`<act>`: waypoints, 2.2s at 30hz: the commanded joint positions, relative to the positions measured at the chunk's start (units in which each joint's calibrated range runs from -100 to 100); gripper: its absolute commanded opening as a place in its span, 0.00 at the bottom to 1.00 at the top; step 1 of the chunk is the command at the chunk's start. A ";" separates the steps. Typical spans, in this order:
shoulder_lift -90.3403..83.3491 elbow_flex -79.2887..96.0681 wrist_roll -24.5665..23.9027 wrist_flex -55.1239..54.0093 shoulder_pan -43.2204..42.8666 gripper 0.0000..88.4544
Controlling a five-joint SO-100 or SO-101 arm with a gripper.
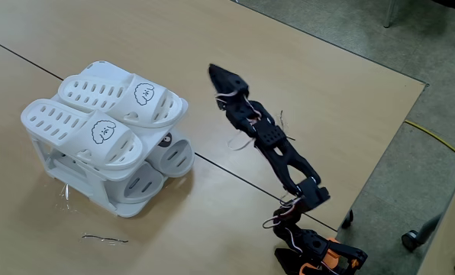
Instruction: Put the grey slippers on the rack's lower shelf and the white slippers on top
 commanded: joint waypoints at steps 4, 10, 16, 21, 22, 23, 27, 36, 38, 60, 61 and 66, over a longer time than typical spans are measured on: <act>-5.41 51.37 0.42 -82.46 1.79 0.01; -15.76 71.67 0.42 -102.04 1.37 0.01; -36.54 77.98 0.42 -101.78 -0.76 0.01; -46.97 78.71 0.42 -104.89 -14.42 0.01; -50.17 78.89 0.42 -104.89 -14.83 0.01; -53.71 78.89 0.42 -104.89 -14.74 0.01; -68.60 78.89 0.42 -104.80 -15.24 0.01; -76.84 78.71 0.42 -104.80 -15.07 0.01; -76.84 78.71 0.42 -104.80 -14.99 0.01; -76.84 78.71 0.42 -104.80 -14.99 0.01; -76.84 78.71 0.42 -104.80 -14.99 0.01; -76.84 78.71 0.42 -104.80 -14.99 0.01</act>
